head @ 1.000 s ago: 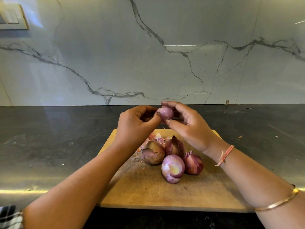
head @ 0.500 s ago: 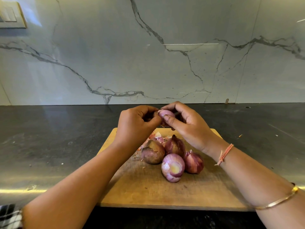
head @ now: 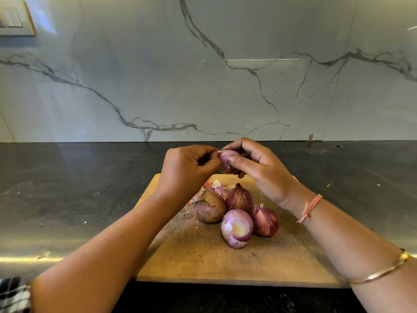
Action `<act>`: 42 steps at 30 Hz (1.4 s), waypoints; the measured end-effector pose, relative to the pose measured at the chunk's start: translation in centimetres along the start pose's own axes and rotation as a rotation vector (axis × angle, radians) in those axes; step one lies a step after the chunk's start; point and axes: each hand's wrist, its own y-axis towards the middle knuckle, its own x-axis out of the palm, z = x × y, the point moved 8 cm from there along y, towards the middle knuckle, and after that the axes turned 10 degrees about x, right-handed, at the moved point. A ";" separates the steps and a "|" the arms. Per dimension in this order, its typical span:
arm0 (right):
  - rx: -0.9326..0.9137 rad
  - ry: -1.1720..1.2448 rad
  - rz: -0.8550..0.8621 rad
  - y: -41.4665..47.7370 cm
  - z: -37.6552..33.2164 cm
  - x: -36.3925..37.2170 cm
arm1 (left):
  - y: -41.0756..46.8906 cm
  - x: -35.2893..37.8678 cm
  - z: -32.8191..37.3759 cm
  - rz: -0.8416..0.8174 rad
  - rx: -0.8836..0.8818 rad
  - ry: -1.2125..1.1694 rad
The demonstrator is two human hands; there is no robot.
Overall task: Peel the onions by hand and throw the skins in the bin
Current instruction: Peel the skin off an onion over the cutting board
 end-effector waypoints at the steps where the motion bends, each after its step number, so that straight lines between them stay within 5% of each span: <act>1: -0.005 0.005 0.001 0.0 0.0 -0.1 | 0.0 0.0 -0.2 0.005 -0.008 -0.015; 22: 0.136 0.382 -0.012 0.2 0.8 -0.9 | 0.1 0.0 -1.6 -0.065 -0.144 0.102; 42: 0.107 0.166 0.006 -0.5 0.2 -0.1 | -0.5 1.1 -0.7 -0.114 -0.170 -0.086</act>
